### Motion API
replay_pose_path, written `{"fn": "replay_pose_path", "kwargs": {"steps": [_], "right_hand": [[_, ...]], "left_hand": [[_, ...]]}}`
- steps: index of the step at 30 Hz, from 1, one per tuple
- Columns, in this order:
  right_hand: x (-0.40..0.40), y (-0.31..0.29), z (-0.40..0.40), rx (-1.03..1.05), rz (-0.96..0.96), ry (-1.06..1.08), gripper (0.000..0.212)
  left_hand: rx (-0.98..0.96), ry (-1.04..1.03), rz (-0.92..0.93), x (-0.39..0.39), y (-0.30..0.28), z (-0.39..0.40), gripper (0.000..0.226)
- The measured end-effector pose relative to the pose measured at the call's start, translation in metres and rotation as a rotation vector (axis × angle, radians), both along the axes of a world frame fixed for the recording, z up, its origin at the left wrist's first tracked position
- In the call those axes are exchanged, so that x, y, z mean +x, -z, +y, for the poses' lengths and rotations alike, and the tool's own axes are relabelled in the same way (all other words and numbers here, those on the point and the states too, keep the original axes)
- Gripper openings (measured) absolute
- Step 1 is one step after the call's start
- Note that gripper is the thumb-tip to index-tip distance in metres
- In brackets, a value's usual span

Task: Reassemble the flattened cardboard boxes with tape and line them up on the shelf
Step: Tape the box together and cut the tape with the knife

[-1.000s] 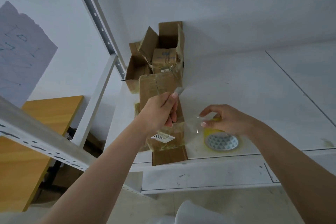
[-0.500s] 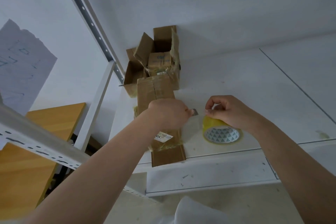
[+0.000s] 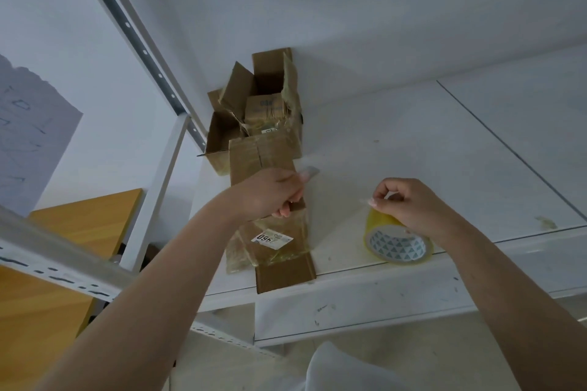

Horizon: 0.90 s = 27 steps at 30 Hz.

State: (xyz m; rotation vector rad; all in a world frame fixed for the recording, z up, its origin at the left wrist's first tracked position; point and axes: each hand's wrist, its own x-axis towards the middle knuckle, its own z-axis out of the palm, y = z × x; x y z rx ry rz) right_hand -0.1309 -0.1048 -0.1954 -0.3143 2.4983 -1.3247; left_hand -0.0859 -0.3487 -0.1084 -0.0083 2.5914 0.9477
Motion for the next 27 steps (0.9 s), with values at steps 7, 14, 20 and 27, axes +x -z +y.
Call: {"fn": "replay_pose_path", "kwargs": {"steps": [7, 14, 20, 27], "right_hand": [[-0.002, 0.002, -0.009, -0.074, -0.016, 0.058, 0.016], [0.002, -0.003, -0.025, -0.159, -0.005, 0.056, 0.017], [0.010, -0.017, -0.022, -0.339, 0.021, 0.033, 0.016], [0.017, -0.041, -0.023, -0.392, 0.174, 0.002, 0.011]], "left_hand": [[-0.313, -0.226, 0.250, 0.002, 0.023, 0.008, 0.023], [-0.761, -0.242, 0.197, -0.005, 0.026, 0.042, 0.046], [-0.194, -0.365, 0.383, 0.002, 0.015, 0.027, 0.057], [0.212, -0.284, 0.457, 0.005, 0.023, 0.058, 0.052]]}}
